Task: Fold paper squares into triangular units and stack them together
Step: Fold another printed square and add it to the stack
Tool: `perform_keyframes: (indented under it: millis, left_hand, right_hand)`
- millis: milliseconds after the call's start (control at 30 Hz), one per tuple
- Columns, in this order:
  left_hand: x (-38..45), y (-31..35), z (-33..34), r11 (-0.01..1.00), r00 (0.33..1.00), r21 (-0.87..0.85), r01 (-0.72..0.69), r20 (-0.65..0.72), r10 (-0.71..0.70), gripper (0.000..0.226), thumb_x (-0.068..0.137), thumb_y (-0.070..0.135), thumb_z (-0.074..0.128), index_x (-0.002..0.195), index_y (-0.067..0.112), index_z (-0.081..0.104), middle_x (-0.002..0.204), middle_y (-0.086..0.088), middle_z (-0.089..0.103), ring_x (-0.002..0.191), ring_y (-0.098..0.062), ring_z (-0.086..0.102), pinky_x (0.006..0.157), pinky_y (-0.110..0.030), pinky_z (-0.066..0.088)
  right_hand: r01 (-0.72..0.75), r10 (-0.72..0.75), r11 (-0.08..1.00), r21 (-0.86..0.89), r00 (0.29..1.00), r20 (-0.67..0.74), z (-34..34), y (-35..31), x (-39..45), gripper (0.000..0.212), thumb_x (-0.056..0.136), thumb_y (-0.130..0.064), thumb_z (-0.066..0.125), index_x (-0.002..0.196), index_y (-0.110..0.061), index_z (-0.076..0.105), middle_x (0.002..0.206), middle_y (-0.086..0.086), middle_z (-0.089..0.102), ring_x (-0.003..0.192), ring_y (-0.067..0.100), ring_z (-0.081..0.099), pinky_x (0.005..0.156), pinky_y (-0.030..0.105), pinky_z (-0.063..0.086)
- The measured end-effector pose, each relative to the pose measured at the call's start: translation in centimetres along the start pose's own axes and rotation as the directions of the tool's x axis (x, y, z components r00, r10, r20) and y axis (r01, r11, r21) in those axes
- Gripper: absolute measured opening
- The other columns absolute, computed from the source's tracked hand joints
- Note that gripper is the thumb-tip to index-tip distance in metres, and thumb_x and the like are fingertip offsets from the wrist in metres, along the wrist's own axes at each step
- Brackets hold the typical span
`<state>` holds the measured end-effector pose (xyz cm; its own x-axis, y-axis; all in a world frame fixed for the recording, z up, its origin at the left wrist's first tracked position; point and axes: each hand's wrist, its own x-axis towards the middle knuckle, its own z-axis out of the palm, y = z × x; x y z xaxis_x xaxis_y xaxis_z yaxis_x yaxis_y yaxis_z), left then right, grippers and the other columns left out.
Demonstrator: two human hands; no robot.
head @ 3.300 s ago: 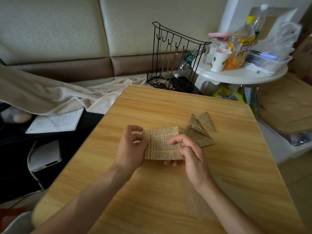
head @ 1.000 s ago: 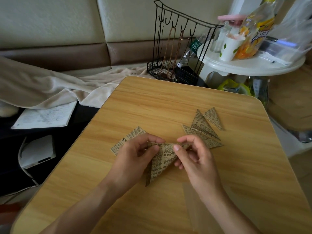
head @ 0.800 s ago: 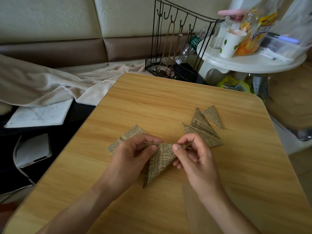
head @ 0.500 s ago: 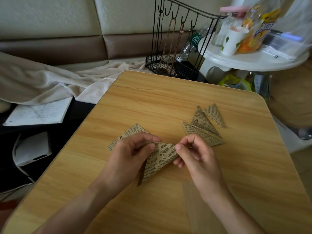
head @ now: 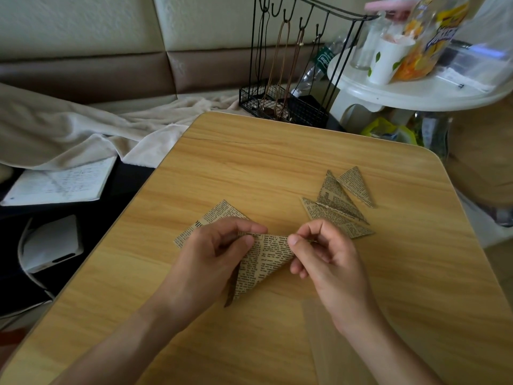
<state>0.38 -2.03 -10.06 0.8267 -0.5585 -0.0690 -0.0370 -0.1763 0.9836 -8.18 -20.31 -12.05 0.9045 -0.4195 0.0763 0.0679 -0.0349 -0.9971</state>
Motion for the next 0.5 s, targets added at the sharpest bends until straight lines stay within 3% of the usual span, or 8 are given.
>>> perform_keyframes:
  millis: [100,233,367,500]
  left_hand:
    - [-0.04,0.01,0.0,1.0,1.0,0.007,0.004,-0.008,-0.004,0.025,0.102,0.018,0.061,0.109,0.037,0.076,0.098,0.004,0.079,0.097,-0.014,0.074,0.088,-0.034,0.06]
    - [-0.14,0.26,0.05,1.0,1.0,0.002,0.01,-0.013,-0.01,0.024,0.102,0.018,0.06,0.107,0.035,0.077,0.099,0.002,0.079,0.099,-0.019,0.073,0.095,-0.046,0.058]
    - [-0.15,0.38,0.05,1.0,1.0,-0.012,0.013,-0.016,-0.013,0.025,0.102,0.014,0.06,0.106,0.032,0.077,0.1,0.001,0.079,0.101,-0.02,0.073,0.095,-0.041,0.057]
    - [-0.16,0.3,0.04,1.0,1.0,-0.012,0.016,-0.015,-0.016,0.024,0.101,0.011,0.06,0.107,0.028,0.077,0.099,0.001,0.079,0.1,-0.019,0.073,0.094,-0.039,0.058]
  right_hand:
    - [0.012,-0.012,1.0,-0.01,1.0,0.0,0.05,-0.12,-0.07,0.011,0.095,-0.013,0.073,0.09,-0.012,0.063,0.068,0.002,0.064,0.057,0.015,0.062,0.052,0.024,0.047]
    - [0.04,-0.039,0.997,-0.06,0.999,0.019,0.07,-0.32,-0.11,0.01,0.096,-0.018,0.073,0.097,-0.027,0.07,0.088,0.001,0.071,0.059,0.015,0.066,0.052,0.024,0.049]
    - [0.042,-0.038,0.994,-0.098,0.999,0.034,0.19,-0.29,-0.03,0.004,0.091,-0.028,0.068,0.09,-0.028,0.072,0.069,0.007,0.067,0.059,0.015,0.065,0.053,0.024,0.049]
    - [0.025,-0.021,0.995,-0.095,0.999,0.039,0.15,-0.14,0.02,0.005,0.092,-0.024,0.07,0.088,-0.026,0.072,0.067,0.011,0.066,0.058,0.015,0.065,0.052,0.024,0.048]
